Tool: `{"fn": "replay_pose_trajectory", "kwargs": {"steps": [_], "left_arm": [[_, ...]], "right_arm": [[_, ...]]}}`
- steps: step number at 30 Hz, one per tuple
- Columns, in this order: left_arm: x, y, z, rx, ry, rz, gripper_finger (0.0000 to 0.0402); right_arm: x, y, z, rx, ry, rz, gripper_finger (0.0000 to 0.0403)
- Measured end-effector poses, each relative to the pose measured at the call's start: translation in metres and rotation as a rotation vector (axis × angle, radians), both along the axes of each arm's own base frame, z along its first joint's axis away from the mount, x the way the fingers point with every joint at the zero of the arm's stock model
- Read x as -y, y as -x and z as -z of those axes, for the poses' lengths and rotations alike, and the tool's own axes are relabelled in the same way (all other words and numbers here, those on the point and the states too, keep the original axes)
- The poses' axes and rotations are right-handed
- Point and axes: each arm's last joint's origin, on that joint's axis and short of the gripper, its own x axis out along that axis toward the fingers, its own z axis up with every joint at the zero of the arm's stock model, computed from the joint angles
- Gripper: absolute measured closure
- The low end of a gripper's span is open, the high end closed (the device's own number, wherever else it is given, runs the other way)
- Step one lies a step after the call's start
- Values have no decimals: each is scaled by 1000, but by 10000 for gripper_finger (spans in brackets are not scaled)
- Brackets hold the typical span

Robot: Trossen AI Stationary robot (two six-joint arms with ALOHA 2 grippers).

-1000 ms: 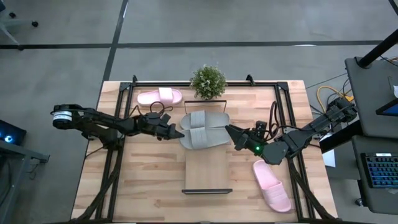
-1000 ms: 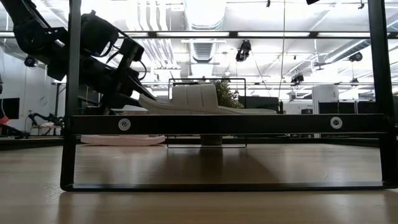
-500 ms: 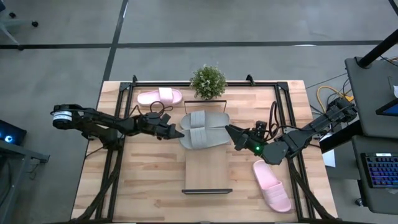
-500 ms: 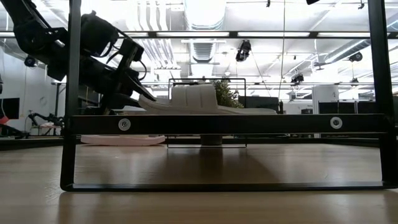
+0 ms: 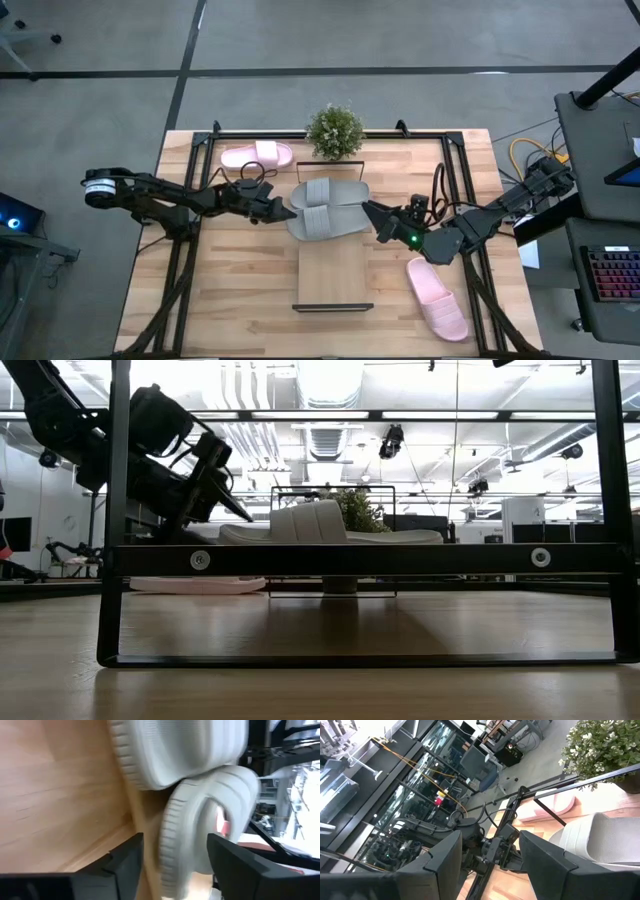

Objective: Pick and place slides into the shelf
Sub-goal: Put the gray slide on the shelf

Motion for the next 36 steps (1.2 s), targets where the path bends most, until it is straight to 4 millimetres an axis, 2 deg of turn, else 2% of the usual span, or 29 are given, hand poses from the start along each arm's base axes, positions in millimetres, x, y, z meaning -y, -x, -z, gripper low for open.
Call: {"fn": "replay_pose_trajectory", "kwargs": {"steps": [8,18,24,30,36], "left_arm": [[0,3,5,-51,-3,28,160],[0,5,1,-43,-17,49,156],[1,12,-5,-58,-36,65,156],[4,28,-14,-101,-48,77,156],[6,37,-35,13,-60,57,156]], "right_arm": [[0,0,0,-4,2,-11,213],[-1,-1,2,-19,-8,-54,213],[1,5,21,-110,-112,-82,213],[3,11,34,-182,-184,-66,213],[4,14,46,-240,-246,-57,213]]}}
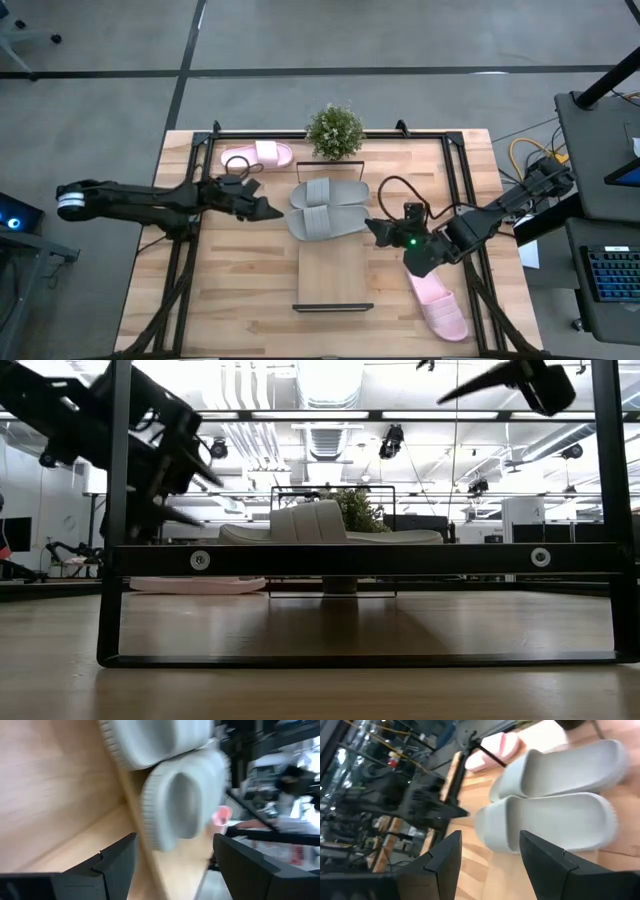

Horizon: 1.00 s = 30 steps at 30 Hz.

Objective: Pick and place slides into the shelf
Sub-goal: Put the gray slide on the shelf

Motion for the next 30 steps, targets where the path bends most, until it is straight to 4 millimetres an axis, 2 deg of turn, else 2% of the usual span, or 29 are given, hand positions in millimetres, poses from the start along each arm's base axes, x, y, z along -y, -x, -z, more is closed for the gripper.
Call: {"fn": "replay_pose_trajectory", "kwargs": {"steps": [11,15,19,25,30], "left_arm": [[0,8,-40,206,-54,-42,156],[0,6,-53,268,-66,-45,156],[-1,3,-66,307,-80,-43,156],[0,-3,-73,358,-75,4,156],[1,-2,-77,394,-69,37,156]], "right_arm": [[4,9,38,-87,-114,55,213],[5,11,53,-76,-163,60,213],[8,11,75,11,-244,77,213],[21,12,100,95,-285,73,213],[31,10,107,49,-296,56,213]]}}
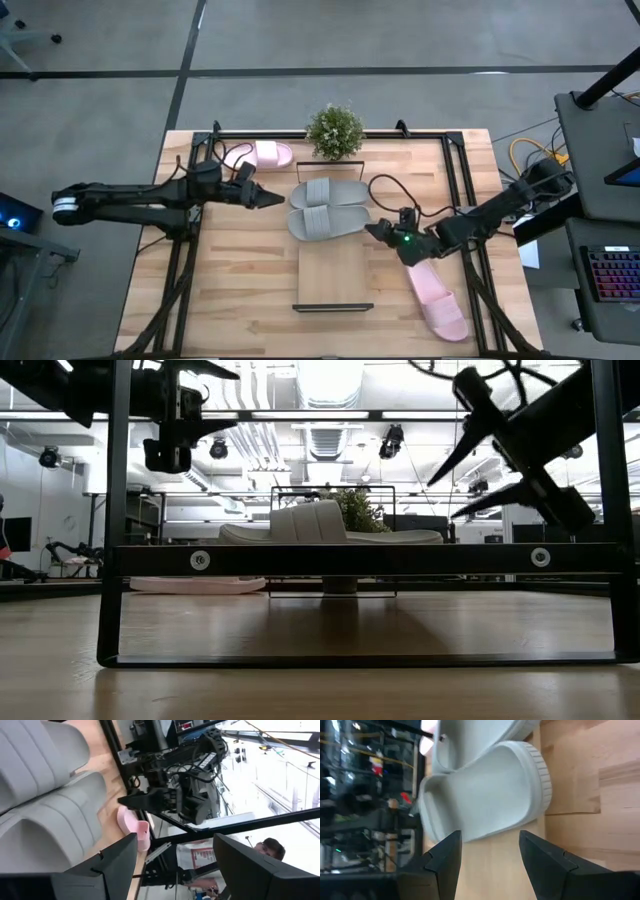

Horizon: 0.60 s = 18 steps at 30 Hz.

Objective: Pick and place slides into the shelf
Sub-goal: Put the gray slide on the shelf

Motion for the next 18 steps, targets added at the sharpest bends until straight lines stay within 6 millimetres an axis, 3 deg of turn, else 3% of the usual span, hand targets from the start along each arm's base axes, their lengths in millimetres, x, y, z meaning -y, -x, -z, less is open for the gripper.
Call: {"fn": "replay_pose_trajectory", "kwargs": {"steps": [18], "left_arm": [[1,6,-7,45,-6,0,156]], "right_arm": [[15,6,19,-104,-43,-54,213]]}}
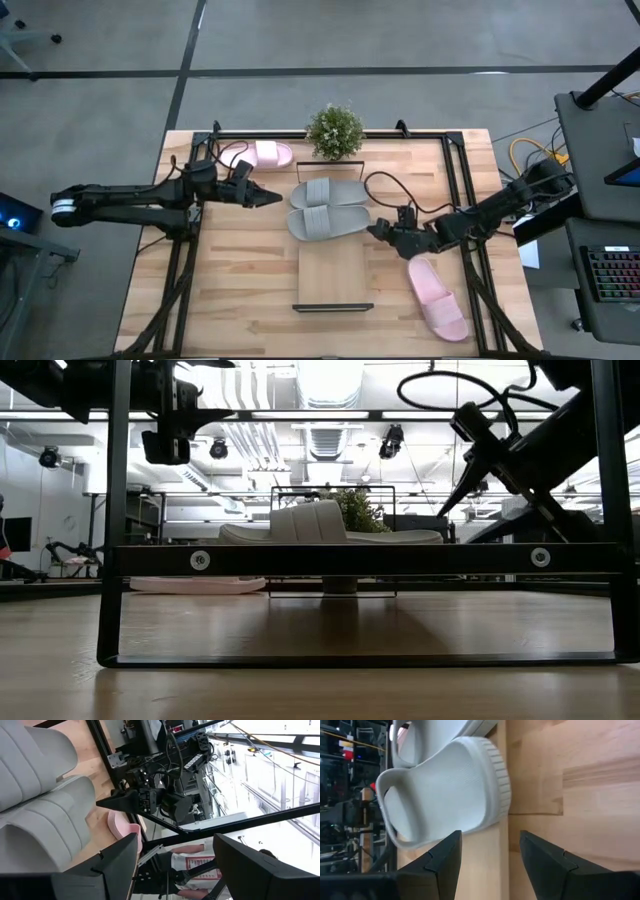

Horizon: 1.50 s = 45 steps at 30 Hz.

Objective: Pick and place slides into the shelf
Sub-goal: Put the gray slide on the shelf

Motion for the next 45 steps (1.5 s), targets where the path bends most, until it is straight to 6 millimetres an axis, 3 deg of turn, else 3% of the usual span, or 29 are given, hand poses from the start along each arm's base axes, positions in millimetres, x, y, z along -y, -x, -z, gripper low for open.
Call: {"fn": "replay_pose_trajectory", "kwargs": {"steps": [27,45], "left_arm": [[1,3,-3,18,18,0,156],[1,4,-6,44,13,1,156]], "right_arm": [[41,-10,4,-22,38,-15,216],[41,-17,13,-20,2,-28,333]]}}
